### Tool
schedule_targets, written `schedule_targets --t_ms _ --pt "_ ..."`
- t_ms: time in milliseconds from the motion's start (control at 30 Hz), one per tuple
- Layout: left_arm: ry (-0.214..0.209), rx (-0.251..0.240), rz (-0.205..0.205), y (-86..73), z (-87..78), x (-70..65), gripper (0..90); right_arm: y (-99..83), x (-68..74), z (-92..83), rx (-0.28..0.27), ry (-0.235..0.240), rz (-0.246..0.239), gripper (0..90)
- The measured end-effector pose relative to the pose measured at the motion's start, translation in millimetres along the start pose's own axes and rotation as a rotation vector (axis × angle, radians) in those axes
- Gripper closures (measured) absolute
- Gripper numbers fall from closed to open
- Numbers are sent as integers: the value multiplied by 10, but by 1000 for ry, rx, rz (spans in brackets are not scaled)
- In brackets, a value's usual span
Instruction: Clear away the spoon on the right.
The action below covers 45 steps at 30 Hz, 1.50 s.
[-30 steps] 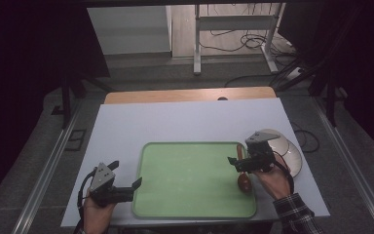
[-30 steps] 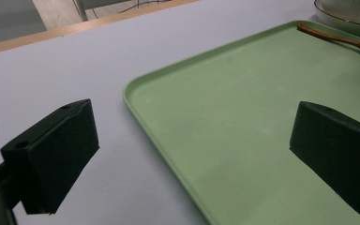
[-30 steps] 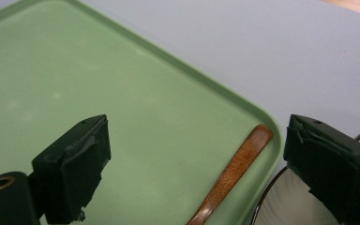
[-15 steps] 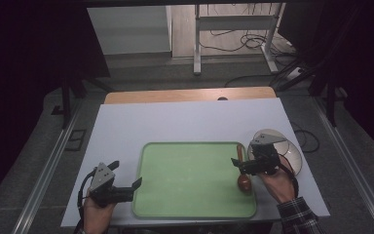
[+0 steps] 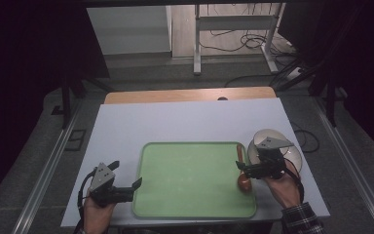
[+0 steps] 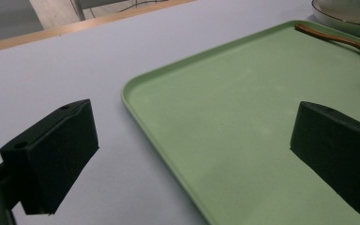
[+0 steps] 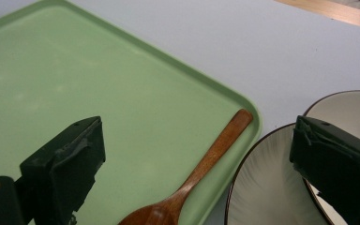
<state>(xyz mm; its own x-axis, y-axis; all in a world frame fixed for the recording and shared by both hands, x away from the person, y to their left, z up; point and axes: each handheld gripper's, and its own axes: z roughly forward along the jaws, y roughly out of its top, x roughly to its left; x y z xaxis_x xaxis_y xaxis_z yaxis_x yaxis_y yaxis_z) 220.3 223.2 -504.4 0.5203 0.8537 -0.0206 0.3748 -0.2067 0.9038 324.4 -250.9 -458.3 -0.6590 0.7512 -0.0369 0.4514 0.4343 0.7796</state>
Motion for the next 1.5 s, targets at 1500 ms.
schedule_targets --t_ms 1500 --pt "1 -5 5 -5 0 3 9 -323 -114 -397 -18 -44 31 0"
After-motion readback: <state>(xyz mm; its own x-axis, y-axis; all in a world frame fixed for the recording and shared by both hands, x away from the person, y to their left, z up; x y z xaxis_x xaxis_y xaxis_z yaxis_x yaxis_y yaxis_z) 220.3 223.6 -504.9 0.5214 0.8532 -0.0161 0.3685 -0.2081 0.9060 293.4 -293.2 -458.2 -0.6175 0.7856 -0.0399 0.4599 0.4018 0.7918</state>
